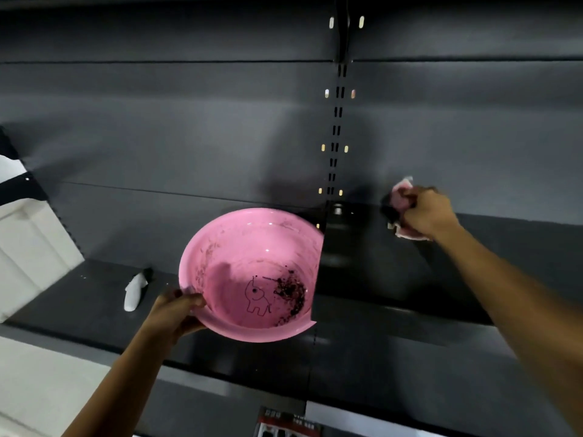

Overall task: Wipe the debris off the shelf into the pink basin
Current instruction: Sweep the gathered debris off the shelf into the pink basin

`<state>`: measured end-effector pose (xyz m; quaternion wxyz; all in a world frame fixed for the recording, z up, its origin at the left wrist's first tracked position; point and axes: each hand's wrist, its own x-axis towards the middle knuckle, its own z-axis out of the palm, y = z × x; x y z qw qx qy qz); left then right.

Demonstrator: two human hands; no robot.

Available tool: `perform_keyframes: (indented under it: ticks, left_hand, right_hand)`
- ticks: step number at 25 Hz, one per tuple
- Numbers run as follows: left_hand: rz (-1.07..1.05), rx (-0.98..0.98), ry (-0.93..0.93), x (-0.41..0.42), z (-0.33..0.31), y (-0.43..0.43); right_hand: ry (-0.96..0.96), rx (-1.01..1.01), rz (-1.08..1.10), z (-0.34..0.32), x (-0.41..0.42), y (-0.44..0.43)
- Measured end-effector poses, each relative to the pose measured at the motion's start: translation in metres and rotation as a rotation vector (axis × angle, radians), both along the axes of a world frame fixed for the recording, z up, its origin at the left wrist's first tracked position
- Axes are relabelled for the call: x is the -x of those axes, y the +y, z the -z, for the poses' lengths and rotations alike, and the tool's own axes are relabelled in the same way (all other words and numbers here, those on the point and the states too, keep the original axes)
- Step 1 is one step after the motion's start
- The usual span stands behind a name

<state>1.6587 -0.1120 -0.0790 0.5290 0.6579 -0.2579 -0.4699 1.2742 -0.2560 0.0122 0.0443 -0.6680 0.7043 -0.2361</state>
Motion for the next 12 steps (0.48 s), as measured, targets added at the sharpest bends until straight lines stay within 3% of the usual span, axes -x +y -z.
perform_keyframes:
  ticks: [2,5,12]
  left_hand:
    - [-0.001,-0.002,0.003,-0.001,0.001,-0.002]
    - [-0.008,-0.014,0.010,-0.002,0.001,-0.004]
    - [-0.021,-0.040,0.026,-0.002,0.004,-0.002]
  right_hand:
    - [0.109,-0.184,0.009,0.016,0.007,-0.009]
    - [0.130,-0.200,-0.024,0.021,-0.010,-0.025]
    - [0.067,-0.173,-0.589,0.029,-0.141,0.005]
